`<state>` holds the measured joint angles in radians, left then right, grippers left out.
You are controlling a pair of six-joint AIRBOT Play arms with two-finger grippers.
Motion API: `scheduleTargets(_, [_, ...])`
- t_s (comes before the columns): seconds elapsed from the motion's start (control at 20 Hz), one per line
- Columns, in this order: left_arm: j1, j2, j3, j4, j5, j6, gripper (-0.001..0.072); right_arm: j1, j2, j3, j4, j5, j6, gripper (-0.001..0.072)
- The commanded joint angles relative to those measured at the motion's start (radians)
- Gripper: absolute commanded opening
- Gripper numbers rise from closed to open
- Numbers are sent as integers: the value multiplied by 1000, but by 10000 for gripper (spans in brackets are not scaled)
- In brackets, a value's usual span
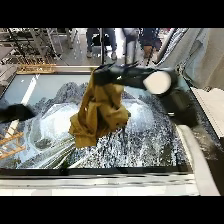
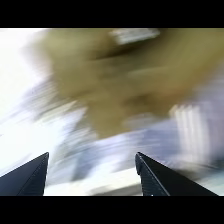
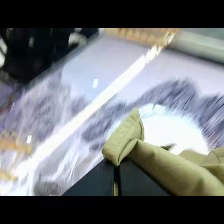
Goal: Fold the clothes and pants, and hang the long-sleeved shirts on hangers.
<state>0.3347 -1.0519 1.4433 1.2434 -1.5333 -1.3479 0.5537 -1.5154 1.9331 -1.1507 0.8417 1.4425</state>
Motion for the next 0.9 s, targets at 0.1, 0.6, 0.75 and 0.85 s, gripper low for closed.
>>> scheduleTargets(0.1, [445, 116, -35, 505, 195, -155, 656, 32, -96, -1, -25, 3, -74, 25])
scheduleTargets(0.6, [588, -372, -35, 143, 321, -134, 633, 32, -83, -1, -32, -22, -146, 27])
scheduleTargets(0.75, [583, -462, -35, 143, 395, -142, 625, 32, -83, -1, -33, -14, -146, 27])
scheduleTargets(0.85, [585, -492, -35, 157, 438, -141, 501, 32, -83, -1, -33, -15, -146, 27])
